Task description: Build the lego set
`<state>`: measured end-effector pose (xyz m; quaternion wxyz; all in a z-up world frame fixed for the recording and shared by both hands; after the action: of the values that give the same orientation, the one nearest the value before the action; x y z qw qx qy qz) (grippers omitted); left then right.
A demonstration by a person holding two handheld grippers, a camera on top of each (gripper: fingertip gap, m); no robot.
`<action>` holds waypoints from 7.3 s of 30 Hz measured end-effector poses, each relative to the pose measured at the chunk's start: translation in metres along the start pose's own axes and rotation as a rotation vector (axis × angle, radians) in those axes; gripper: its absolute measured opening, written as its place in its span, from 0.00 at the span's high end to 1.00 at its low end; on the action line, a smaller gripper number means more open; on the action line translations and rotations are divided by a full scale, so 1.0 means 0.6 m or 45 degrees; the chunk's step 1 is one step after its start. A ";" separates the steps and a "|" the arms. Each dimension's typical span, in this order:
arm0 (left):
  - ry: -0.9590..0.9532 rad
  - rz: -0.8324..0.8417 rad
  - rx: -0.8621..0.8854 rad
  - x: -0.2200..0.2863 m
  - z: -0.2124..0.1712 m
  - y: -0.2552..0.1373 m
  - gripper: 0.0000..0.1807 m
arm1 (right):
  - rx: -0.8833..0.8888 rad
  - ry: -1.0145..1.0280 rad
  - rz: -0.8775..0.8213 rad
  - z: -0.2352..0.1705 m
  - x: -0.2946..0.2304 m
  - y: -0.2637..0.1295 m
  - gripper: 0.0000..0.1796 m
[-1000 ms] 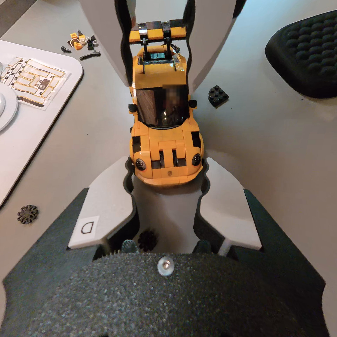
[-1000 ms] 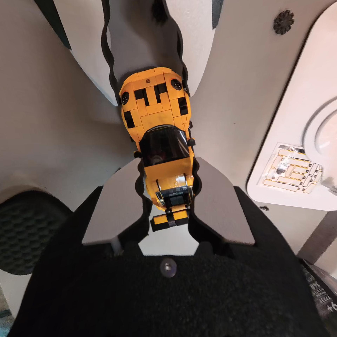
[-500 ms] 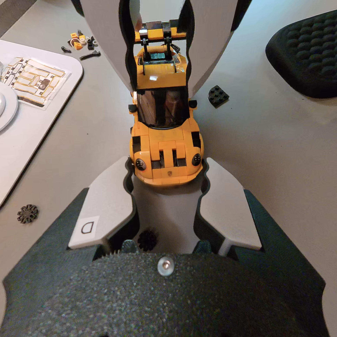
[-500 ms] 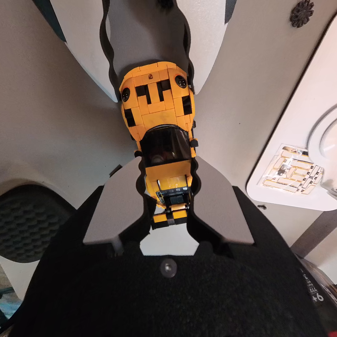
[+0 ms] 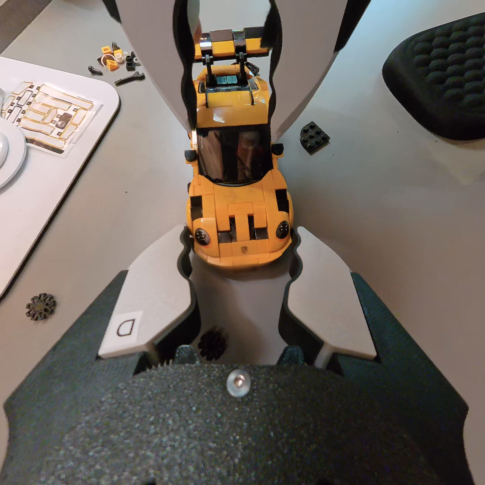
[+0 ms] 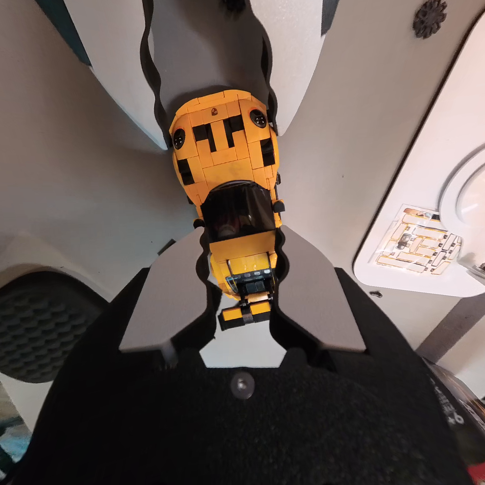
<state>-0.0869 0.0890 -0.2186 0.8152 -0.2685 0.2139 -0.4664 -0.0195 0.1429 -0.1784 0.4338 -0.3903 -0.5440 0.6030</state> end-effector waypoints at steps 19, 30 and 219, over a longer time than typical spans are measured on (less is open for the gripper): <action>0.003 -0.002 0.001 0.000 -0.001 0.000 0.60 | 0.029 -0.063 0.030 0.018 -0.002 0.003 0.77; 0.004 0.000 0.003 0.000 0.000 0.001 0.60 | 0.014 -0.038 0.036 0.011 0.004 0.003 0.78; 0.040 -0.035 0.001 0.000 -0.005 -0.004 0.60 | 0.340 0.069 -0.162 -0.024 -0.001 -0.036 0.68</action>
<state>-0.0900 0.0873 -0.2194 0.8053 -0.2638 0.2229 -0.4818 -0.0037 0.1476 -0.1584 0.5338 -0.3098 -0.4707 0.6305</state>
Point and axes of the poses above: each gripper's, where its closed fingertips meet, y out along the fingers, z out of its top, x = y × z across the jaws, the point moved 4 cm from there along -y, back along the fingers, and after that the axes turned 9 degrees about y, right-handed, at the moved point
